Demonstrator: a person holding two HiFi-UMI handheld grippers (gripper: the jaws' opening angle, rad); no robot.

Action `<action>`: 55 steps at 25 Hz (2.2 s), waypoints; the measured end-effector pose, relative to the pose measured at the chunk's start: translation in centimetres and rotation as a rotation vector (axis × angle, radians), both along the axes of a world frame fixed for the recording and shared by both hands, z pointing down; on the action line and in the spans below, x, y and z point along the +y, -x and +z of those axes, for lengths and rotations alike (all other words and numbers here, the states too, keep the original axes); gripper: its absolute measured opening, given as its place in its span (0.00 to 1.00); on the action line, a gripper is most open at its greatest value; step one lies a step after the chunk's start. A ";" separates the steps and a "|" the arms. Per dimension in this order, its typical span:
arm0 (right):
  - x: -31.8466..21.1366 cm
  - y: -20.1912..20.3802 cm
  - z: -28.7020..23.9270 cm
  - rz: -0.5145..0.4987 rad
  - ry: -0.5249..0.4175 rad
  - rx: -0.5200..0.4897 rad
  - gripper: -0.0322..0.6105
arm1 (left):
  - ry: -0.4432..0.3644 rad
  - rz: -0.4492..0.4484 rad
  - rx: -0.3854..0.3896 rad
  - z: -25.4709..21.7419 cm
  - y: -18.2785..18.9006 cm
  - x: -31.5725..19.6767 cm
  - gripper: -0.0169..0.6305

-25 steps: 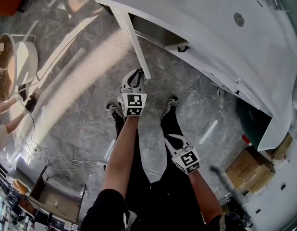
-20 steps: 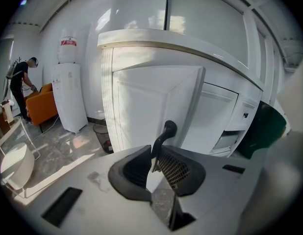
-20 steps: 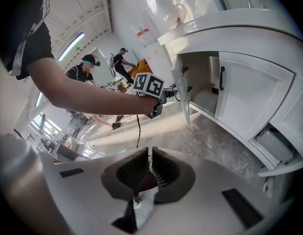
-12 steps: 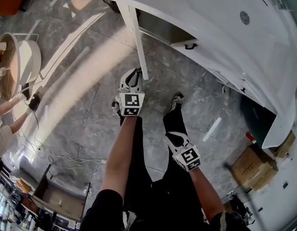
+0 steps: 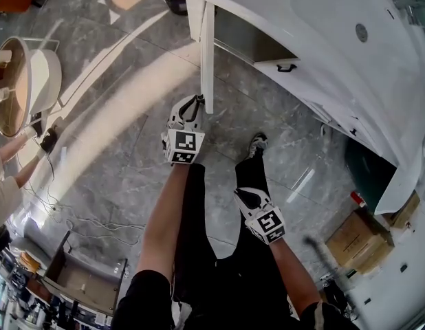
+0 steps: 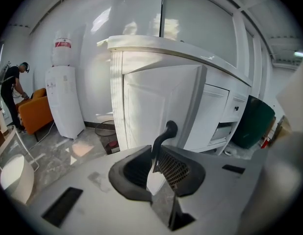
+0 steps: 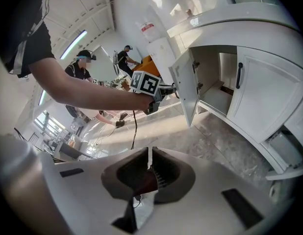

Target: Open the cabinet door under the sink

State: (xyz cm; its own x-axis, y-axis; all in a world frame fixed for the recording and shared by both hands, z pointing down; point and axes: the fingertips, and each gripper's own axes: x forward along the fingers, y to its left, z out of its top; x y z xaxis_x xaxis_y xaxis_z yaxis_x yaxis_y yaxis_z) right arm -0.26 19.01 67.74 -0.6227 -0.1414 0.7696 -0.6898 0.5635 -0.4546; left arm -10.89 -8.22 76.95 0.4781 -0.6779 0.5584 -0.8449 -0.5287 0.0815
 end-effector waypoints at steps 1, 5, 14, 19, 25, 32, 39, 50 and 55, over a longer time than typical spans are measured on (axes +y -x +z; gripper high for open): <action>-0.1 0.3 0.0 0.000 0.000 -0.001 0.18 | 0.005 -0.007 -0.005 0.0 0.6 0.0 0.10; -0.6 1.1 0.0 0.004 -0.011 0.000 0.18 | -0.005 -0.036 -0.004 -0.5 2.6 -0.5 0.09; -1.5 3.2 0.3 0.037 -0.017 -0.002 0.18 | -0.009 0.050 0.032 -0.5 6.3 -1.2 0.09; -1.6 4.6 0.5 0.040 -0.014 -0.005 0.18 | -0.031 0.198 0.005 -0.7 8.2 -2.0 0.09; -2.3 5.4 0.8 0.087 -0.029 0.002 0.18 | 0.005 0.238 0.054 -0.4 11.3 -3.5 0.09; -2.9 7.8 0.5 0.172 -0.061 0.003 0.18 | 0.035 0.251 0.087 -0.4 12.8 -4.3 0.10; -2.2 9.2 0.0 0.265 -0.072 0.024 0.18 | 0.036 0.314 -0.006 -0.4 14.0 -5.2 0.21; -0.9 11.5 -2.3 0.293 -0.041 0.012 0.18 | 0.162 0.220 -0.008 -0.5 20.8 2.1 0.21; -2.9 10.9 -4.4 0.277 -0.082 0.020 0.18 | 0.221 0.031 0.032 -2.8 25.1 6.1 0.20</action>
